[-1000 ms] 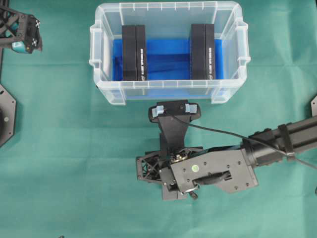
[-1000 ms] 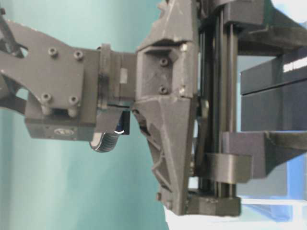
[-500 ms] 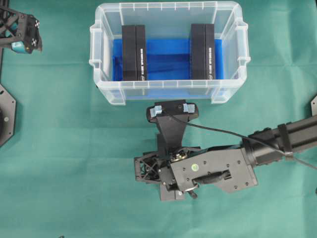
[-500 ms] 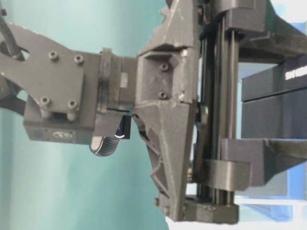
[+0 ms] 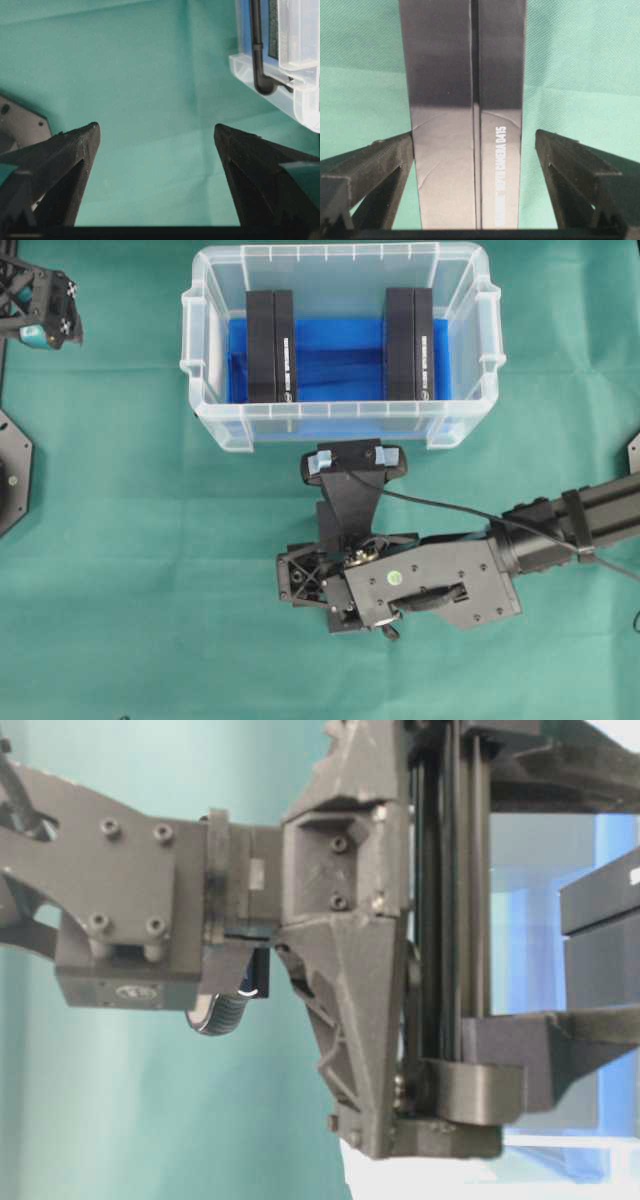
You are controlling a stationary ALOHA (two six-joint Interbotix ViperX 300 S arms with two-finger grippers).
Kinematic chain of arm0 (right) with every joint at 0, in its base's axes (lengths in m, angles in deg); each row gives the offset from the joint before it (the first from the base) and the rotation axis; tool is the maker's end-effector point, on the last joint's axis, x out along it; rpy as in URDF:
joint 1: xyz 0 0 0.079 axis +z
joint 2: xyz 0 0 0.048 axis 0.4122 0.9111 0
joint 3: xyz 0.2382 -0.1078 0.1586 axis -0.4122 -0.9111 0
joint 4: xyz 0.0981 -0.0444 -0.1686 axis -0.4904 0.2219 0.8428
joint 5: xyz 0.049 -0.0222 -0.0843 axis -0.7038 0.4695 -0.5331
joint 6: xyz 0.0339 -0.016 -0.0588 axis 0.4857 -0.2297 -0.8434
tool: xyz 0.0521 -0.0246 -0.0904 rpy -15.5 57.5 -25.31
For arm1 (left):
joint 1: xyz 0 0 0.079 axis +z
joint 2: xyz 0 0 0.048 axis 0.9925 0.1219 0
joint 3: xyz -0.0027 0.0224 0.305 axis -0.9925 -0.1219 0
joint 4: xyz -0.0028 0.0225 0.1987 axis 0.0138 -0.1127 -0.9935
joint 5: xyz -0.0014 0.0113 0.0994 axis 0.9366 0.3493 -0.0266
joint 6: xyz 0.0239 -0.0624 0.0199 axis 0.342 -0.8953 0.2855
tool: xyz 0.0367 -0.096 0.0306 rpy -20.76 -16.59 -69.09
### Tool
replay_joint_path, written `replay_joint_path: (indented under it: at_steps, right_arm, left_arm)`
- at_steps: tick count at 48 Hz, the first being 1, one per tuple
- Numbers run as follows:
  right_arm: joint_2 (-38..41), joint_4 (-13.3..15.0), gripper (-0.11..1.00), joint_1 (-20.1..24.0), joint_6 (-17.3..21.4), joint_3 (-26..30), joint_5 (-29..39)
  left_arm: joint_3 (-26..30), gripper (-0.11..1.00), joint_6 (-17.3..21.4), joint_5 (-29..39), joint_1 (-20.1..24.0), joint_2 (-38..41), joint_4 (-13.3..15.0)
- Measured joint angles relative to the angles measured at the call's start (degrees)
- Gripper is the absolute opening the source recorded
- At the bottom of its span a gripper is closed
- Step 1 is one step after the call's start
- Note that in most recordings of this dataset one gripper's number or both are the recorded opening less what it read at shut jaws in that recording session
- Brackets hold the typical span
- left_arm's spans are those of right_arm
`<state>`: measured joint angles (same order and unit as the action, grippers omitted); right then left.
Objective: Take out the box from the case.
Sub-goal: 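Lower the boxes onto the table in front of the case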
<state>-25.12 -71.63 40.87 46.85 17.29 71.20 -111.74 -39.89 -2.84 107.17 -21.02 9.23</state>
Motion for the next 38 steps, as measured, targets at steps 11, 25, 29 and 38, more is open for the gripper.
replay_joint_path:
  at_steps: [11, 25, 29, 38]
  right_arm:
    - [-0.7, 0.0, 0.93, 0.0, 0.0, -0.09, 0.35]
    - [-5.19, 0.7, 0.93, -0.35, -0.35, 2.64, 4.75]
    - [-6.24, 0.79, 0.93, -0.44, -0.62, 3.96, 6.15]
    - [-8.0, 2.37, 0.93, -0.53, -2.46, 8.61, 10.72]
  left_arm:
    - [0.0, 0.94, 0.0, 0.0, 0.0, 0.0, 0.0]
    - [0.0, 0.94, -0.09, 0.0, 0.0, 0.0, 0.09]
    - [0.0, 0.94, -0.18, 0.0, 0.0, 0.0, 0.09]
    - [0.0, 0.94, -0.09, -0.09, 0.0, 0.0, 0.09]
